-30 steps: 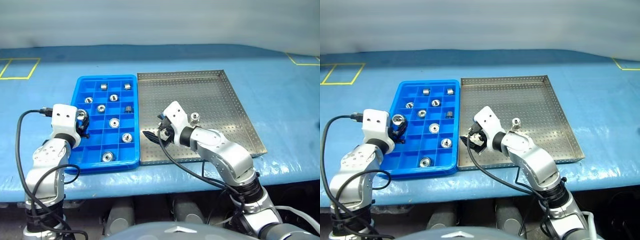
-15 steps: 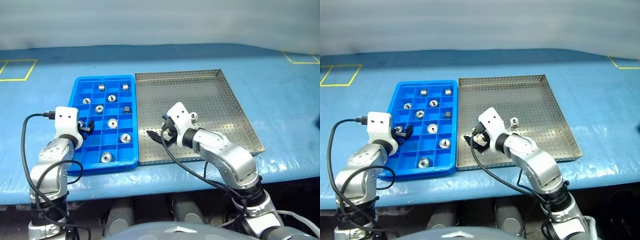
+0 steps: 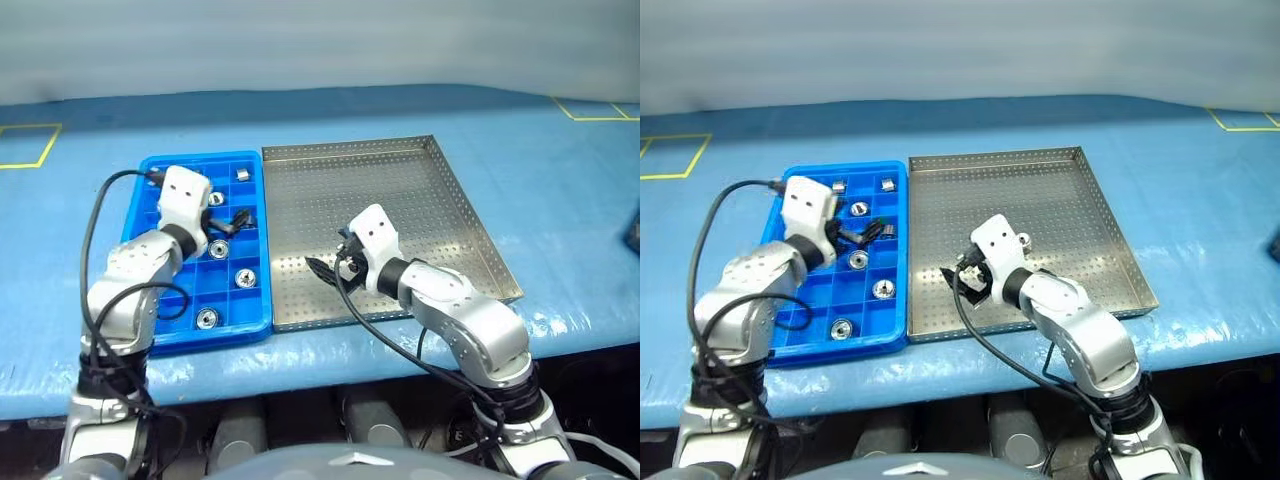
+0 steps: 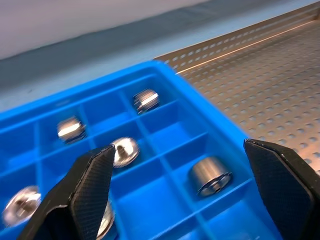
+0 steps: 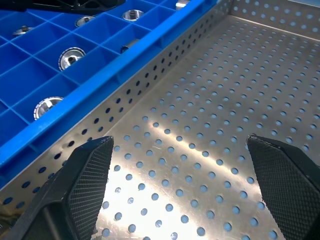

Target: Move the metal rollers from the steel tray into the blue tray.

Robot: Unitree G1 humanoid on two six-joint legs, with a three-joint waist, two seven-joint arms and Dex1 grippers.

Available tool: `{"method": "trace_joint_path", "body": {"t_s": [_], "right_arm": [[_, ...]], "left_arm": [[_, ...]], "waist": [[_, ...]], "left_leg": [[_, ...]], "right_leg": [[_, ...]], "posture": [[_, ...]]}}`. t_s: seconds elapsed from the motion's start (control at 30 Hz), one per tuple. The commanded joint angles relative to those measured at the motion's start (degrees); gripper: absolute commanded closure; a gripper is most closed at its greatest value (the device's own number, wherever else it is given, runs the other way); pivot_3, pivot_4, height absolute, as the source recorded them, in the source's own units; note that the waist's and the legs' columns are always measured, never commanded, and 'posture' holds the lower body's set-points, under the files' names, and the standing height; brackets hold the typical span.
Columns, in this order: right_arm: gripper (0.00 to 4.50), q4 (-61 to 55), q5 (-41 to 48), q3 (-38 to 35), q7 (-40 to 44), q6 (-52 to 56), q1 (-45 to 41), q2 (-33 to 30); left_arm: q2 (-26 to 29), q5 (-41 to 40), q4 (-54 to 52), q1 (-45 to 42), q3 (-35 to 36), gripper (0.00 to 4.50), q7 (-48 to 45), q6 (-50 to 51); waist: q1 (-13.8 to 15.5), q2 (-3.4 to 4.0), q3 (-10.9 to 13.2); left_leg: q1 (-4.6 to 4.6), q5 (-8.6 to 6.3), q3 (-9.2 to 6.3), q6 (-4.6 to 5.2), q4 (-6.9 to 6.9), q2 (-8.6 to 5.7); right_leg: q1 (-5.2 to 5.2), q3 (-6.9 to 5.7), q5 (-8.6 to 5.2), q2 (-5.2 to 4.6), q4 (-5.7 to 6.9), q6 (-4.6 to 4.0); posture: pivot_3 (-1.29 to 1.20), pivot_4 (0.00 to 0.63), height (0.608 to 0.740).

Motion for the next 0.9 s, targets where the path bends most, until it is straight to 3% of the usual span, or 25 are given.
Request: {"method": "trace_joint_path", "body": {"t_s": [0.03,0.37,0.7,0.9], "right_arm": [[0.0,-3.49,-0.76,-2.56,-1.31,0.31,1.73,-1.23],[0.0,-10.0,-1.6,-7.6,-5.76,2.99,9.15,-1.29],[0.0,-13.59,-1.91,-9.26,-8.71,4.3,12.66,0.54],[0.0,-14.02,-1.96,-9.36,-9.4,4.35,12.89,1.0]], "left_arm": [[0.89,-0.86,3.41,-4.93,-5.57,0.03,-6.22,-3.22],[-4.24,3.73,23.29,-18.06,-19.37,0.03,-16.29,-13.48],[-13.05,10.62,44.89,-25.79,-20.96,0.03,-11.1,-23.57],[-15.91,12.59,52.43,-26.76,-20.03,0.03,-7.45,-24.48]], "waist": [[-0.53,0.0,0.0],[-5.35,0.01,0.0],[-12.21,0.01,0.0],[-14.74,0.01,0.0]], "left_leg": [[-0.02,0.0,-0.01,0.0,0.0,0.0],[-0.09,0.0,-0.02,0.01,-0.01,-0.01],[-0.11,-0.01,0.01,0.02,-0.04,-0.03],[-0.06,0.0,0.03,0.02,-0.14,-0.04]], "right_leg": [[-0.01,-0.01,0.0,0.0,-0.01,0.0],[-0.04,0.02,-0.01,0.01,-0.02,0.02],[-0.05,0.11,0.01,0.01,-0.04,0.08],[-0.05,0.16,0.01,0.01,-0.04,0.09]], "posture": [[-0.18,0.15,0.74],[-0.33,0.15,0.74],[-0.41,0.15,0.74],[-0.42,0.15,0.74]]}}
